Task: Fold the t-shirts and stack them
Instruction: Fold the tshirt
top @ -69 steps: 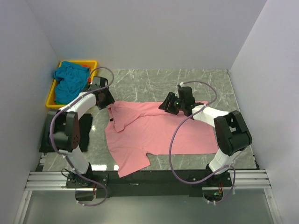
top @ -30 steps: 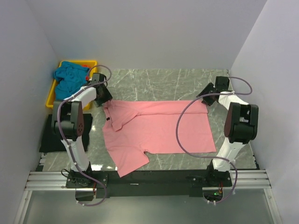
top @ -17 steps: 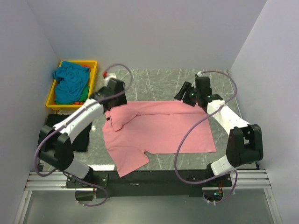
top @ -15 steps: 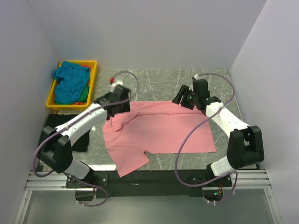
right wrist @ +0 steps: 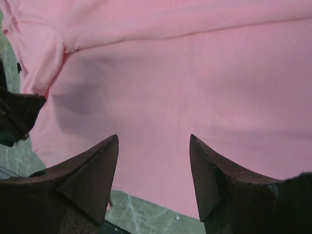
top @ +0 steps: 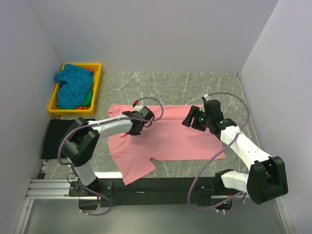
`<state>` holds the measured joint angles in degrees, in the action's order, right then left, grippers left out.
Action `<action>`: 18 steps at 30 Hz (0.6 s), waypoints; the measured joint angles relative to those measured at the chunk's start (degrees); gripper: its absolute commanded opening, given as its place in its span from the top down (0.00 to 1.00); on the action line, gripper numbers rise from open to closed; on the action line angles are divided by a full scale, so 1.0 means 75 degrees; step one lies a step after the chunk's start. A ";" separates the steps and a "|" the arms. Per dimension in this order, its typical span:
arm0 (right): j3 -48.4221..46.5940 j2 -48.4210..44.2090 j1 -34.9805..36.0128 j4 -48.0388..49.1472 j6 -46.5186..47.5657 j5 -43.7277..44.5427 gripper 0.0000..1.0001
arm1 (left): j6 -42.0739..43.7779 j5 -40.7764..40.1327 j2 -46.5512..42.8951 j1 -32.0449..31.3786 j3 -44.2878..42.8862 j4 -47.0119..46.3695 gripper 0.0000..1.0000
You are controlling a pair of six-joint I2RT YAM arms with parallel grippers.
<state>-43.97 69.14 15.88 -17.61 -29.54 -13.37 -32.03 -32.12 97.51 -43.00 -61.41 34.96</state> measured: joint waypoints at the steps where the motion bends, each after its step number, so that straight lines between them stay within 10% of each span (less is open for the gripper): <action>1: 0.0082 -0.0096 0.0003 -0.0026 0.0003 0.0000 0.33 | 0.0020 -0.0029 0.0166 0.0000 -0.0085 -0.0006 0.80; 18: 0.0560 -0.0583 0.0000 -0.0230 0.0157 0.0087 0.34 | 0.0565 -0.0632 0.1483 0.0140 -0.0947 -0.0181 0.72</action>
<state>-39.77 64.77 15.88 -19.33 -28.36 -12.71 -27.79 -36.86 108.64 -41.95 -68.51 33.61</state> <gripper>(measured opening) 0.665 0.250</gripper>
